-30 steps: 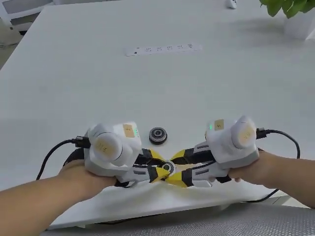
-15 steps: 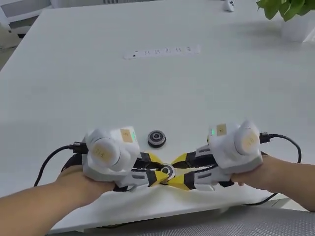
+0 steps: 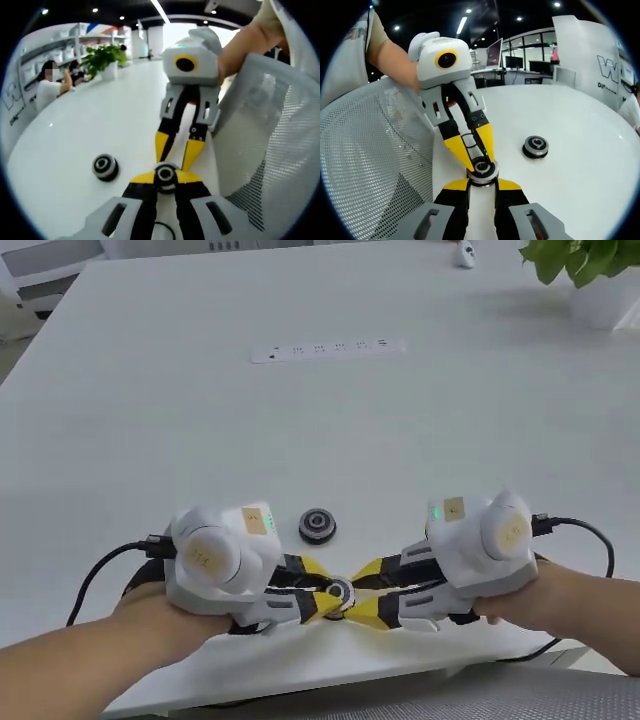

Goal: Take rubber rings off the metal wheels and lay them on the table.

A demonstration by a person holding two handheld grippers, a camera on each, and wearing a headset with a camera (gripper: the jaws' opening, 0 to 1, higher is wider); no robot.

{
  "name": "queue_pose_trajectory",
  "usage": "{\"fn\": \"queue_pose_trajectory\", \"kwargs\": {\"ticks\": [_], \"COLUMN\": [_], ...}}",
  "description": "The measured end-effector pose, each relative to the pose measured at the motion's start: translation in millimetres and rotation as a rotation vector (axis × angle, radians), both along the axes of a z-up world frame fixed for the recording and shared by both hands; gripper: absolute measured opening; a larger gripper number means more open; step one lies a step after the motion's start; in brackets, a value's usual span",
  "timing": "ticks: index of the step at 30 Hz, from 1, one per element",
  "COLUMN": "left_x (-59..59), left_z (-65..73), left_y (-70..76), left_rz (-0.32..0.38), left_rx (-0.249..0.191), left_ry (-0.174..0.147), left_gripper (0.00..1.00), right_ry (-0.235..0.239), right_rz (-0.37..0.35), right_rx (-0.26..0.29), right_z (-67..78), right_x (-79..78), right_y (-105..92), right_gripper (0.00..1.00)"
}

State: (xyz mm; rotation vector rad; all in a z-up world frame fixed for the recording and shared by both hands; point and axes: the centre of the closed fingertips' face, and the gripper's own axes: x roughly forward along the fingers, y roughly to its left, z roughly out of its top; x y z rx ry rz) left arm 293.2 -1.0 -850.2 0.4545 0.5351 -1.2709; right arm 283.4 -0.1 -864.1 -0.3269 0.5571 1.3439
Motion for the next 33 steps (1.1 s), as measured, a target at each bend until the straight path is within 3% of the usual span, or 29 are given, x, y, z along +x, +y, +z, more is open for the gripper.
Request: {"fn": "queue_pose_trajectory", "kwargs": {"ticks": [5,9,15,27,29,33], "left_x": [-0.2,-0.2,-0.3,0.0,0.2,0.6], "left_z": [-0.1,-0.2,-0.2,0.3,0.4,0.3], "left_y": [0.2,0.2,-0.1,-0.2,-0.2,0.1], "left_rz": [0.004,0.009,0.007,0.012,0.015,0.014], "left_rx": [-0.002,-0.002,0.003,0.016,0.016,0.017], "left_ry": [0.001,0.001,-0.008,-0.035,-0.035,-0.036], "left_gripper": [0.13,0.13,0.13,0.13,0.13,0.13], "right_ry": [0.001,0.02,0.164,0.186,0.208,0.286], "right_rz": [-0.027,-0.036,-0.125,-0.165,-0.185,-0.238], "right_rx": [-0.004,0.001,0.024,0.001,0.007,0.071], "right_z": [-1.4,-1.8,-3.8,-2.8,-3.3,-0.4], "right_x": [3.9,4.0,4.3,7.3,8.0,9.6], "right_y": [-6.1,-5.3,-7.4,-6.9,-7.8,-10.4], "right_gripper": [0.02,0.02,0.01,0.0,0.0,0.0]}}
